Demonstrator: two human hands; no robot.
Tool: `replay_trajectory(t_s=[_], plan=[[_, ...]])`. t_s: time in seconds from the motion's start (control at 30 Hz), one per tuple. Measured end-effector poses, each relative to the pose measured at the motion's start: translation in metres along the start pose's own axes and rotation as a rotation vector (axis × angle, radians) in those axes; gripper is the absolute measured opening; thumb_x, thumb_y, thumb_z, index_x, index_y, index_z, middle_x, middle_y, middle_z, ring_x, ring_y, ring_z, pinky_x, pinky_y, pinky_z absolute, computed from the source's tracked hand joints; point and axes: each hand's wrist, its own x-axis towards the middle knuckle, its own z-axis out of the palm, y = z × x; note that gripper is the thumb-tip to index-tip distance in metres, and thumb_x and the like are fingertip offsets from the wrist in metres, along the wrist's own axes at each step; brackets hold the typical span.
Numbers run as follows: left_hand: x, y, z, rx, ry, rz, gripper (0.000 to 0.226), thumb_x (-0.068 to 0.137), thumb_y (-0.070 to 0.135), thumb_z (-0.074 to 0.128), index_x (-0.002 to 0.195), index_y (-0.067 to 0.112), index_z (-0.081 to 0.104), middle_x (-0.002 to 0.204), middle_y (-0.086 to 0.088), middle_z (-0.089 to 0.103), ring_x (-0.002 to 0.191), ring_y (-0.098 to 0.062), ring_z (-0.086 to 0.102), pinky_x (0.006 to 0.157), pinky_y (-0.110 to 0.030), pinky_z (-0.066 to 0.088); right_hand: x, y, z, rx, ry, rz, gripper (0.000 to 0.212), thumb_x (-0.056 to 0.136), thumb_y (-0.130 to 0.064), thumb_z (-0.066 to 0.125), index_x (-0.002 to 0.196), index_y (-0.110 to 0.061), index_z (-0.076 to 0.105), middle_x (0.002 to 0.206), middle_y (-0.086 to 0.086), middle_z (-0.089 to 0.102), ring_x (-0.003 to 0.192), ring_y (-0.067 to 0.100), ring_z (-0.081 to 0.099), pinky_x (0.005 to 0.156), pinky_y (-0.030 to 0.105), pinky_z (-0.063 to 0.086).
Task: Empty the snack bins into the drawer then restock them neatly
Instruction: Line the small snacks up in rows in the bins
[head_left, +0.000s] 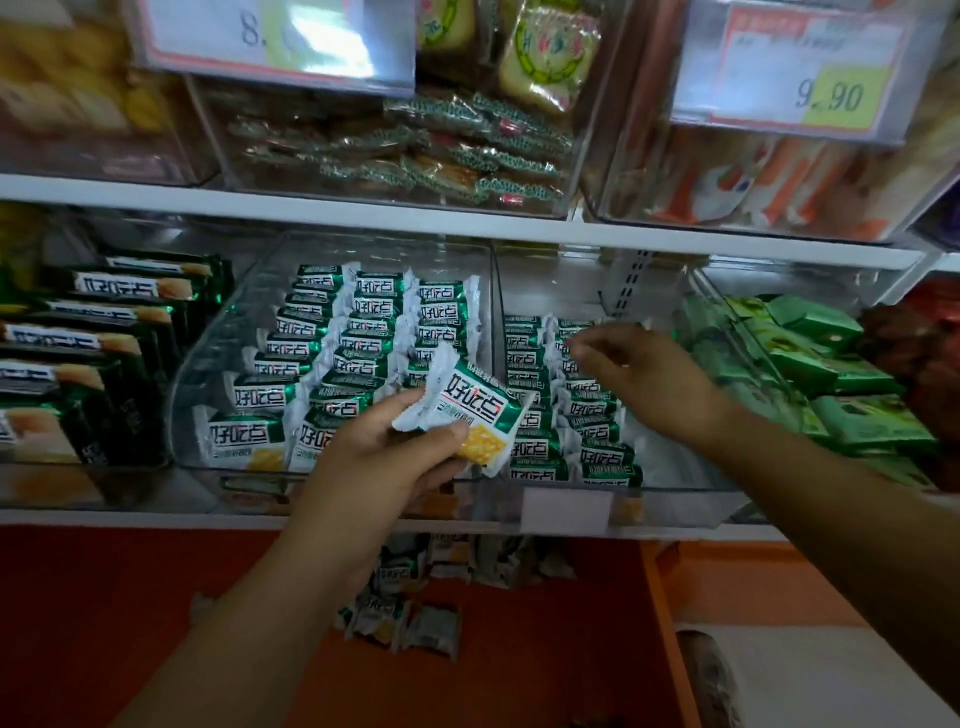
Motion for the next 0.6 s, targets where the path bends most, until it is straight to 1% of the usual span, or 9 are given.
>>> replay_trajectory(t_s=[0.07,0.13,0.17,0.23,0.27,0.37,0.47,0.57,0.6], plan=[[-0.005,0.000,0.004,0.060,0.003,0.030,0.040,0.059,0.038,0.078,0.094,0.046,0.062,0.100,0.006,0.075,0.088,-0.017,0.074,0.088,-0.038,0.053,-0.039,-0.037,0.004,0.295,-0.167,0.032,0.038,0.093,-0.044,0.051,0.125,-0.027,0.061,0.113,-0.016,0.064,0.102,0.000,0.061,0.088,0.021,0.048],[-0.009,-0.001,0.011,0.140,0.000,0.078,0.022,0.071,0.036,0.080,0.079,0.052,0.066,0.090,0.012,0.076,0.084,-0.011,0.073,0.080,-0.030,0.055,-0.061,-0.055,0.008,0.387,-0.242,0.021,0.035,0.091,-0.038,0.055,0.125,-0.031,0.059,0.116,-0.017,0.063,0.102,-0.003,0.061,0.086,0.015,0.051],[-0.010,-0.002,0.015,0.183,-0.014,0.109,0.025,0.078,0.033,0.078,0.073,0.055,0.067,0.088,0.013,0.076,0.081,-0.008,0.072,0.073,-0.023,0.055,-0.065,-0.059,0.010,0.391,-0.258,0.014,0.030,0.090,-0.033,0.059,0.120,-0.032,0.060,0.113,-0.013,0.065,0.097,-0.001,0.063,0.083,0.017,0.053],[-0.010,-0.005,0.022,0.275,-0.017,0.185,0.027,0.084,0.029,0.074,0.080,0.055,0.067,0.093,0.017,0.074,0.082,-0.001,0.068,0.065,-0.011,0.051,-0.065,-0.062,0.009,0.359,-0.262,0.033,0.019,0.088,-0.028,0.066,0.107,-0.028,0.068,0.100,-0.003,0.071,0.085,0.008,0.065,0.076,0.026,0.054],[-0.008,-0.008,0.023,0.349,0.001,0.231,0.026,0.084,0.031,0.073,0.094,0.054,0.064,0.102,0.022,0.069,0.088,0.004,0.065,0.070,-0.011,0.050,-0.062,-0.060,0.004,0.317,-0.248,0.047,0.017,0.086,-0.028,0.069,0.103,-0.025,0.070,0.095,-0.002,0.070,0.081,0.011,0.064,0.073,0.027,0.052],[0.004,-0.019,0.020,0.688,0.076,0.374,0.054,0.084,0.041,0.070,0.135,0.039,0.051,0.126,0.019,0.053,0.114,-0.001,0.050,0.096,-0.028,0.044,-0.039,-0.032,-0.028,0.046,-0.122,0.074,0.018,0.085,-0.035,0.070,0.098,-0.022,0.068,0.090,-0.004,0.065,0.078,0.013,0.060,0.066,0.019,0.044],[0.012,-0.026,0.017,0.737,0.040,0.344,0.063,0.087,0.043,0.066,0.144,0.034,0.042,0.139,0.015,0.047,0.116,-0.004,0.049,0.099,-0.031,0.044,0.001,0.007,-0.067,-0.451,-0.052,0.090,0.031,0.085,-0.034,0.071,0.109,-0.016,0.066,0.105,0.004,0.066,0.093,0.021,0.060,0.076,0.027,0.042],[0.018,-0.035,0.020,0.853,0.007,0.364,0.061,0.090,0.045,0.063,0.146,0.038,0.038,0.142,0.015,0.045,0.110,-0.004,0.054,0.099,-0.035,0.048,0.037,0.040,-0.072,-0.705,-0.187,0.110,0.032,0.090,-0.027,0.065,0.115,-0.006,0.064,0.119,0.014,0.063,0.106,0.027,0.058,0.083,0.026,0.039],[0.020,-0.038,0.021,0.869,0.023,0.389,0.060,0.091,0.045,0.062,0.146,0.039,0.038,0.142,0.015,0.046,0.106,-0.003,0.055,0.099,-0.034,0.048,0.044,0.048,-0.067,-0.767,-0.251,0.125,0.036,0.094,-0.026,0.059,0.123,-0.005,0.060,0.129,0.015,0.058,0.117,0.025,0.054,0.091,0.027,0.038]])
